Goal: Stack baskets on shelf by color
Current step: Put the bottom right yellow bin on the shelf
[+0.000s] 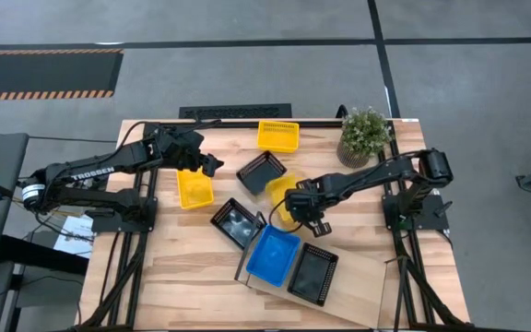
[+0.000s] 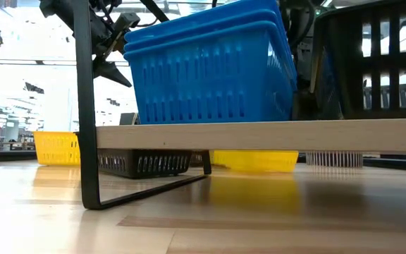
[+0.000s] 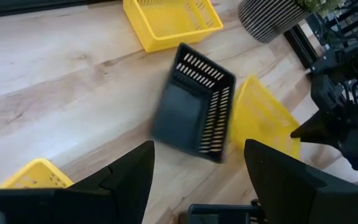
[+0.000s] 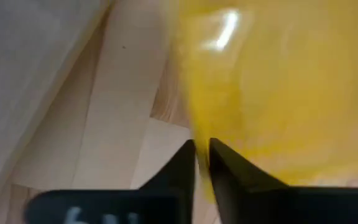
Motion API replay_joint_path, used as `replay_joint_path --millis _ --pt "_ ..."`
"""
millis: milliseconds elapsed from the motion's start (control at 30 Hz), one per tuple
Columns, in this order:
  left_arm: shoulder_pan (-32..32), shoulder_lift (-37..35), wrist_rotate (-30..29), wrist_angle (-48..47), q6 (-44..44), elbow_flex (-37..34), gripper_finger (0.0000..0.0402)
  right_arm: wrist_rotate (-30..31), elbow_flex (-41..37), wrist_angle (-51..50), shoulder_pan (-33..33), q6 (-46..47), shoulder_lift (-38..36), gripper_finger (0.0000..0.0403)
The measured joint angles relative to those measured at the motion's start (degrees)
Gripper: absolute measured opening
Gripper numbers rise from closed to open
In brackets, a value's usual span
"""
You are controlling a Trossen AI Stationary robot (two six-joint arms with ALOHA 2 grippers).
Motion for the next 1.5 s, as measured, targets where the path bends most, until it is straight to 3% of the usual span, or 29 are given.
replay_joint_path --millis 100,367,567,700,867,1033,1267,1500 --pt "0.00 0.00 0.00 -0.11 0.00 0.01 0.0238 -0.93 0.02 -0.17 -0.12 0.72 -0.09 0.0013" --pt "0.00 0.00 0.24 -0.16 -0.01 0.01 0.0238 -0.86 0.28 -1.49 0.08 7.82 -2.04 0.0008" --pt "-0.02 0.00 0.24 -0.43 0.00 0.02 0.0238 1.02 1.81 -7.81 0.12 18.24 -9.70 0.0005" --pt "-0.01 0.00 0.26 -0.52 0.00 0.02 0.0238 2.83 4.48 -14.62 2.35 30.96 -17.21 0.0004" --pt "0.00 0.00 0.29 -0.70 0.00 0.00 0.0238 0.46 10.22 -23.33 11.46 49.60 -23.34 0.0003" --pt "0.00 0.00 0.53 -0.81 -0.01 0.00 0.0238 -0.82 19.86 -29.30 23.62 68.03 -24.68 0.0002" --pt "-0.09 0.00 0.94 -0.82 0.27 0.01 0.0238 -0.87 28.00 -30.72 38.98 88.31 -20.54 0.0002" --pt "-0.10 0.00 1.61 -0.91 0.83 0.00 0.0238 -0.88 30.53 -28.70 48.65 102.08 -14.93 0.0002"
